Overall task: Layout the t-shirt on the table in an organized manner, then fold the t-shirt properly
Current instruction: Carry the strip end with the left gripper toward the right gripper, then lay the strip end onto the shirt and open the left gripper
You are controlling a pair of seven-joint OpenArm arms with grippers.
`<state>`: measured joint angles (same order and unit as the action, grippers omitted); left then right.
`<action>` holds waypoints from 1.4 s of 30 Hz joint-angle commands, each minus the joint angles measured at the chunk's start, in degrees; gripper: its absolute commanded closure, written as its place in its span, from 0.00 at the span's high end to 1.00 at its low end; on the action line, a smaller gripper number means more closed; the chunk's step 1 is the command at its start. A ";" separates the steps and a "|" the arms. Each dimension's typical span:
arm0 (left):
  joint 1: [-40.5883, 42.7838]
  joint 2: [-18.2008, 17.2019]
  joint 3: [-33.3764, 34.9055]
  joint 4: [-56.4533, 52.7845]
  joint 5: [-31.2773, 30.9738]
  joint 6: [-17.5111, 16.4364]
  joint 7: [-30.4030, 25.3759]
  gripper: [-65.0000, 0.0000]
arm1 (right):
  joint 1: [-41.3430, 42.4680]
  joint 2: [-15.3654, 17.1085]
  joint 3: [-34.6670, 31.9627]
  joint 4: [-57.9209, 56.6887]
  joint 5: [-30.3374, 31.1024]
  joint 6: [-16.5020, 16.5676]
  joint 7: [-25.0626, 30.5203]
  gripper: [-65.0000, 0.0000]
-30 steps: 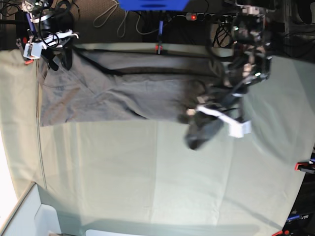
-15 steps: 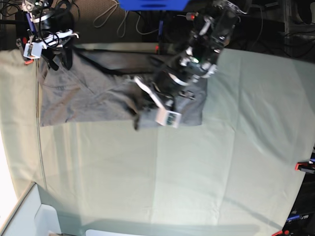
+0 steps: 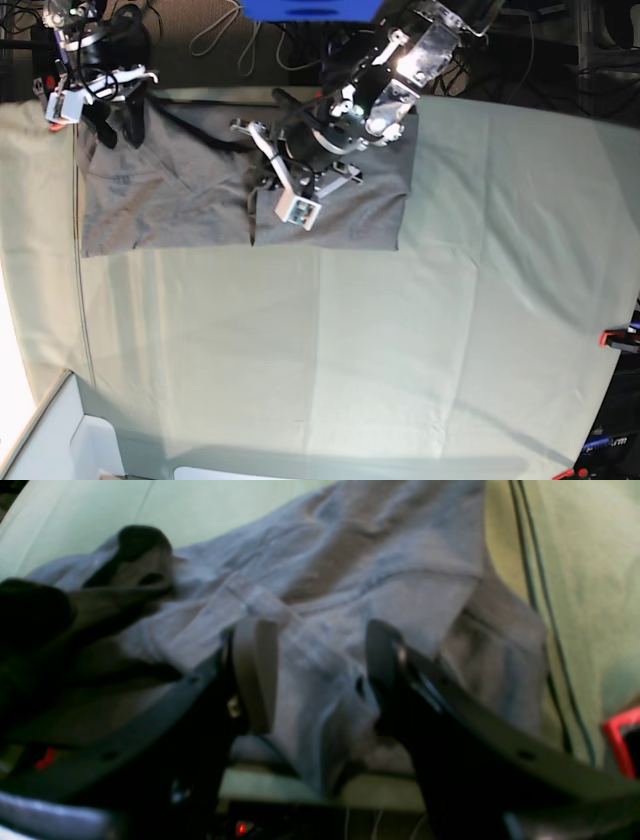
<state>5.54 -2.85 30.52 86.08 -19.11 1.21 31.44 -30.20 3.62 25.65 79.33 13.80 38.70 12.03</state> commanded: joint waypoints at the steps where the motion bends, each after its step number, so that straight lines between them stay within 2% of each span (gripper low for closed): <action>1: -0.75 0.52 -0.06 0.91 -0.71 -0.47 -1.07 0.00 | -0.18 0.47 0.15 0.89 0.83 1.30 1.64 0.45; 5: -1.72 1.14 0.20 0.91 -0.89 -0.47 -0.72 0.00 | -0.18 1.00 0.15 0.98 0.83 1.30 1.64 0.45; 8: -1.80 1.84 0.29 0.91 -0.89 -0.47 -0.45 0.08 | -0.18 1.26 0.42 0.98 0.83 1.30 1.64 0.45; 11: -1.54 2.46 0.38 0.91 -0.89 -0.47 -0.45 0.30 | -0.09 1.26 0.59 0.98 0.83 1.30 1.64 0.45; 15: -1.36 2.28 0.82 0.99 -0.89 -0.91 -0.45 0.70 | -0.09 2.14 0.59 0.98 0.83 1.30 1.64 0.49; 17: -1.45 1.75 2.58 1.35 -0.89 -0.99 -0.45 0.83 | -0.09 2.84 0.59 0.98 0.83 1.30 1.55 0.53; 18: -1.45 0.96 3.10 1.61 -0.89 -0.99 -0.63 0.86 | 0.00 2.93 0.59 0.98 0.83 1.30 1.55 0.54; 22: -1.45 0.00 3.45 4.95 -0.89 -0.99 -0.98 0.86 | 1.14 3.55 1.65 0.89 0.83 1.30 1.29 0.57; 24: -1.36 -0.18 3.45 6.88 -0.89 -0.99 -0.98 0.86 | 2.90 3.90 2.79 0.71 0.83 1.30 -0.74 0.57; 27: -1.36 -1.68 3.37 9.70 -1.85 -0.99 -0.98 0.86 | 6.15 4.16 5.52 0.54 0.83 1.30 -7.24 0.57; 31: -1.36 -1.68 0.99 10.93 -6.95 -0.82 -0.98 0.86 | 10.72 7.42 6.92 -0.52 0.75 1.30 -17.09 0.57; 34: -1.10 -1.76 -1.56 10.58 -8.53 -0.82 -0.89 0.86 | 12.92 9.09 6.83 -0.87 0.75 1.30 -22.01 0.57; 38: 0.04 -2.99 -3.58 9.87 -8.45 -0.91 -0.63 0.86 | 13.89 9.26 6.75 -0.87 0.75 1.30 -24.91 0.57; 42: -0.31 -3.08 -3.40 3.45 -8.62 -0.99 -0.54 0.86 | 15.38 9.35 6.75 -3.15 0.75 1.30 -26.41 0.57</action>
<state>5.87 -6.57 27.09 88.29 -27.33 0.71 32.32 -14.94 11.97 32.14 75.33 13.80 38.74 -15.66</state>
